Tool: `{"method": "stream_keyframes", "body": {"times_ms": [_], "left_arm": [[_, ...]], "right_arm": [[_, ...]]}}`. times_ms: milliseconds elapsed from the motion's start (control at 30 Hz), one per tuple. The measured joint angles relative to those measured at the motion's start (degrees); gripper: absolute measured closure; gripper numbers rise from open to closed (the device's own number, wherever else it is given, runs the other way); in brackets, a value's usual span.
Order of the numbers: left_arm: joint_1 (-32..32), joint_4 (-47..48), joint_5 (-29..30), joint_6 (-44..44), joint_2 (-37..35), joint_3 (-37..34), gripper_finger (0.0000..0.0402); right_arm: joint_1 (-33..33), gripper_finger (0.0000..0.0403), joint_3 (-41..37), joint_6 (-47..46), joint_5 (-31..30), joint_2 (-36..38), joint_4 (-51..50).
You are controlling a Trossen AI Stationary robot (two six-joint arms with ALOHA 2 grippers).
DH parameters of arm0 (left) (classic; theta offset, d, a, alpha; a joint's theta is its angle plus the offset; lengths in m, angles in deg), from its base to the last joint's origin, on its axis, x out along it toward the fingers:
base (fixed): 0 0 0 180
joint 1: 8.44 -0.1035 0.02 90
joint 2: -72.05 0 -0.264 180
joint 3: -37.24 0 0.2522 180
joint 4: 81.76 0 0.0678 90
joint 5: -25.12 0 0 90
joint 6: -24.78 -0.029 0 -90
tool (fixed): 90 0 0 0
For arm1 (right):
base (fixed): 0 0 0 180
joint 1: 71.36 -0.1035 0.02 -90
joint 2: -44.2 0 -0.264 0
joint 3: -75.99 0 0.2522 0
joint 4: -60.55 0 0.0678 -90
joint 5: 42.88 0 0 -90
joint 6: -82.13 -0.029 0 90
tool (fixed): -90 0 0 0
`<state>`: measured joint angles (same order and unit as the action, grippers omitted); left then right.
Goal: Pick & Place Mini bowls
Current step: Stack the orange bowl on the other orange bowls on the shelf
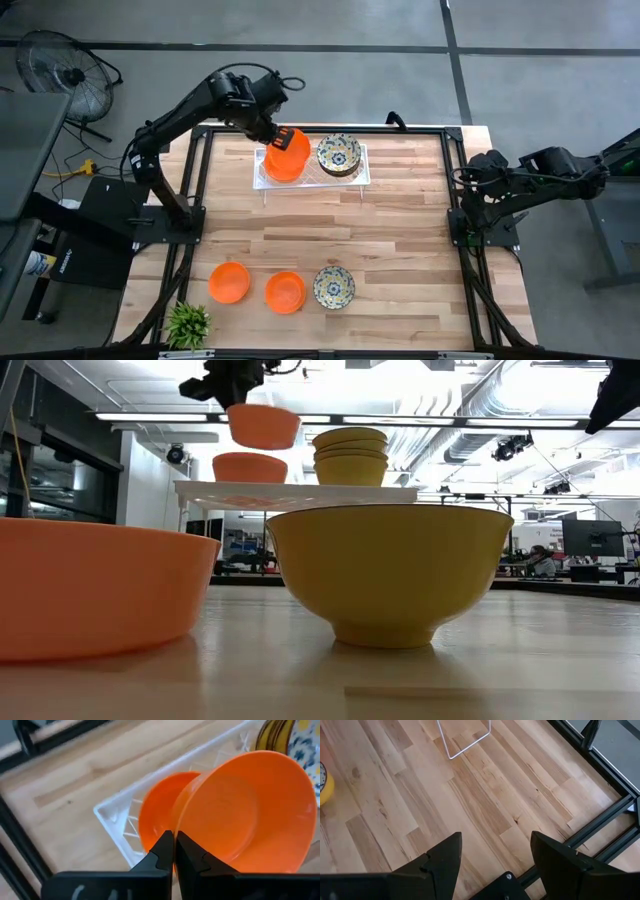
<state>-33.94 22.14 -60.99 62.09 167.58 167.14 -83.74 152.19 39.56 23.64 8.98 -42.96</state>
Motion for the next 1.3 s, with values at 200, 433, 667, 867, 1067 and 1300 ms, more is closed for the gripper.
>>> {"method": "stream_keyframes", "body": {"times_ms": [200, 433, 667, 867, 1067, 1300], "left_arm": [[0.5, -0.1, 1.0, 4.1, 0.0, -3.5, 0.0401], [0.8, -0.1, 2.3, 5.6, 0.0, -5.4, 0.0401], [0.7, -0.1, 2.6, 5.6, 0.0, -5.4, 0.0401], [0.7, -0.1, 3.2, 5.6, 0.0, -5.4, 0.0401], [0.7, -0.1, 2.7, 4.6, 0.0, -5.4, 0.0395], [0.7, -0.1, 2.6, 4.4, 0.0, -5.4, 0.0378]], "right_arm": [[0.0, 0.0178, 0.0, 0.0, 0.0, 0.0, 0.0], [0.0, 0.0178, 0.0, 0.0, 0.0, 0.0, 0.0], [0.0, 0.0178, 0.0, 0.0, 0.0, 0.0, 0.0], [0.0, 0.0178, 0.0, 0.0, 0.0, 0.0, 0.0], [0.0, 0.0178, 0.0, 0.2, 0.0, 0.0, 0.0], [0.0, 0.0178, 0.0, 0.2, 0.0, 0.0, 0.0]]}}
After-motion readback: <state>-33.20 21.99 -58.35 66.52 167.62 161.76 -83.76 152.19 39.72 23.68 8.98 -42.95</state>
